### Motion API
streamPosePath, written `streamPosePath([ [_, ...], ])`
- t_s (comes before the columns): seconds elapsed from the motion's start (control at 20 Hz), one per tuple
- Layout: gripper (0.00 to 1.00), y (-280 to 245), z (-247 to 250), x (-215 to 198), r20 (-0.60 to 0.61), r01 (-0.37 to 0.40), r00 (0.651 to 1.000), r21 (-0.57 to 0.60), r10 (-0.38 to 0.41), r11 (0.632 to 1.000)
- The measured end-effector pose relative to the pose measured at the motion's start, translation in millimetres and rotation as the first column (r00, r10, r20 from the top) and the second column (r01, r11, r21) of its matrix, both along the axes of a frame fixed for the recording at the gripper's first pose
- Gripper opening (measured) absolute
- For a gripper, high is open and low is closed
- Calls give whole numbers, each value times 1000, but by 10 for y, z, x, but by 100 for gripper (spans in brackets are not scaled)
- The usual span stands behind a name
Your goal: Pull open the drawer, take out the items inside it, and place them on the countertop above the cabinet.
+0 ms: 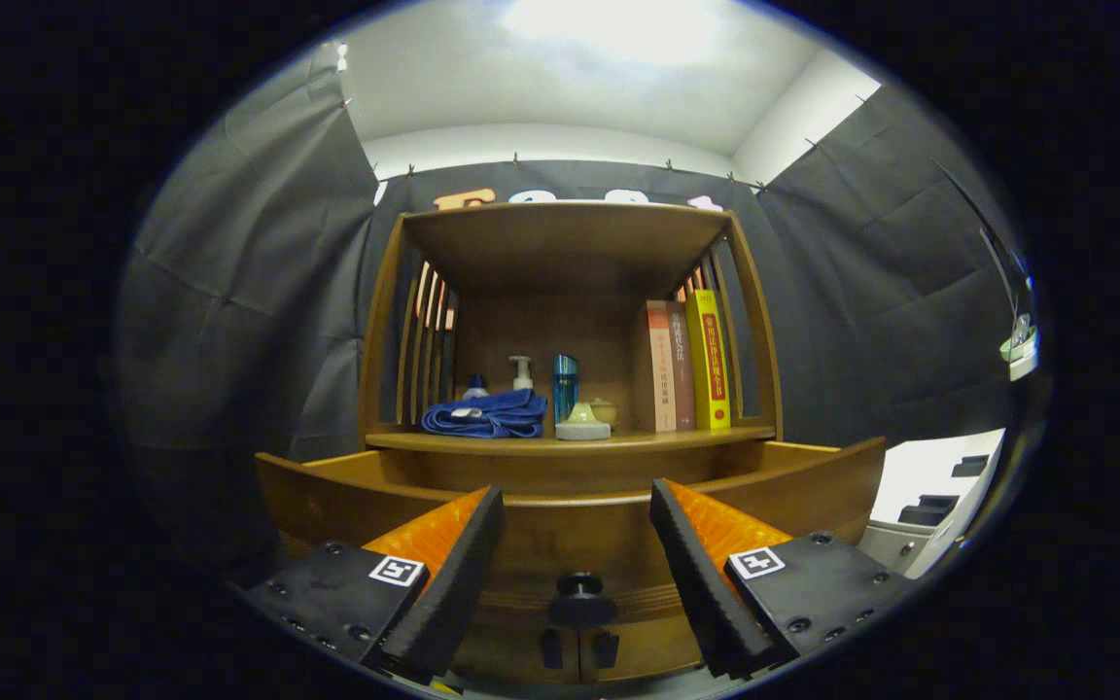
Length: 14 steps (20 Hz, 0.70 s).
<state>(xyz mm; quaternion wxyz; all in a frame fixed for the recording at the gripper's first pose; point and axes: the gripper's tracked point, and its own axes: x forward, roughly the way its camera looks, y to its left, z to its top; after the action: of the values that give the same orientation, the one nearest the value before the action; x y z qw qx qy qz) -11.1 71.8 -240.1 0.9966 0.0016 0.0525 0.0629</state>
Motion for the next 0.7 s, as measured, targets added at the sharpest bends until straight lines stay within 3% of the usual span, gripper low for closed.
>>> streamPosePath([
  [0.3, 98, -37, -370, 34, -68, 4, 998, -10, -4, 1000],
  [0.7, 98, -20, -493, 141, -109, 2, 994, 63, 5, 998],
])
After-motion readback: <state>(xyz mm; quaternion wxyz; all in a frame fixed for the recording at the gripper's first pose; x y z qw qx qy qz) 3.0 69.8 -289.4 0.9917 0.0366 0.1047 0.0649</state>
